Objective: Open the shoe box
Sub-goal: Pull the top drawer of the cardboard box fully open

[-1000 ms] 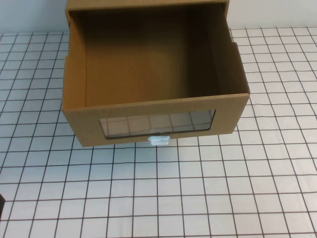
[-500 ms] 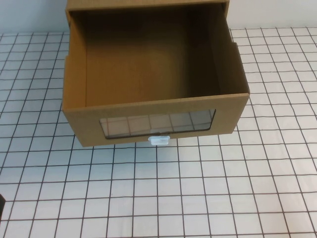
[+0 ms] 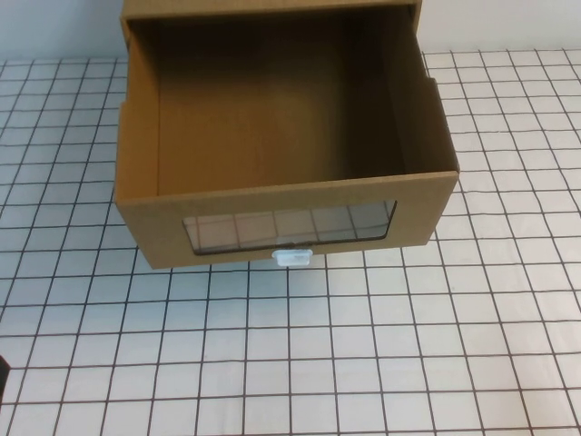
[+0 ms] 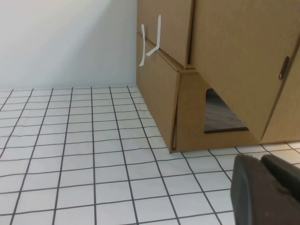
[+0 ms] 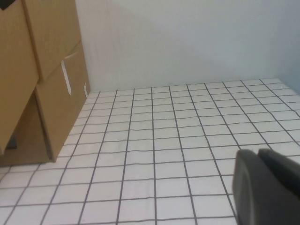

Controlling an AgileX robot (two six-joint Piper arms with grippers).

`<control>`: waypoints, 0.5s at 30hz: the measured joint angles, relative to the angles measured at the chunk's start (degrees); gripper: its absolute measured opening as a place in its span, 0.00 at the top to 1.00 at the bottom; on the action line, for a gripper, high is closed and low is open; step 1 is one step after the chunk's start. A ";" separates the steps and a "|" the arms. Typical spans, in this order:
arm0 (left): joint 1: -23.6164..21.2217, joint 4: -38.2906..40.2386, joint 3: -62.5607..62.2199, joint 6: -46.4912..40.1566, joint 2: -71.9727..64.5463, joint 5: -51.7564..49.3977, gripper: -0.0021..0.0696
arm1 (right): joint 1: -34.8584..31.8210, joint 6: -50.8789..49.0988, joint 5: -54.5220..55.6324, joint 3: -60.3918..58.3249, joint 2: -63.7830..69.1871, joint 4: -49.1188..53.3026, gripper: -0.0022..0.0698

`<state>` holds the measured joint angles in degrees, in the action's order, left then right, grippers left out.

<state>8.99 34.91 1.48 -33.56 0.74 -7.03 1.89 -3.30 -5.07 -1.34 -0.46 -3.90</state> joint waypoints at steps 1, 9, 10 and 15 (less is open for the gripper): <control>0.00 0.00 0.00 0.00 0.00 0.00 0.97 | 0.00 1.08 -0.34 0.00 0.00 -0.10 0.99; 0.00 0.00 0.00 0.00 0.00 0.00 0.97 | 0.31 7.23 -10.65 0.00 0.00 -3.24 0.99; 0.00 0.00 0.00 0.00 0.00 0.00 0.97 | 0.42 7.23 -12.80 0.00 0.00 -3.50 0.99; 0.00 0.00 0.00 0.00 0.00 0.00 0.97 | 0.42 7.32 -15.90 0.00 0.00 -4.12 0.99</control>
<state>8.99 34.91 1.48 -33.56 0.74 -7.03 2.31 4.03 -20.97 -1.34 -0.46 -8.02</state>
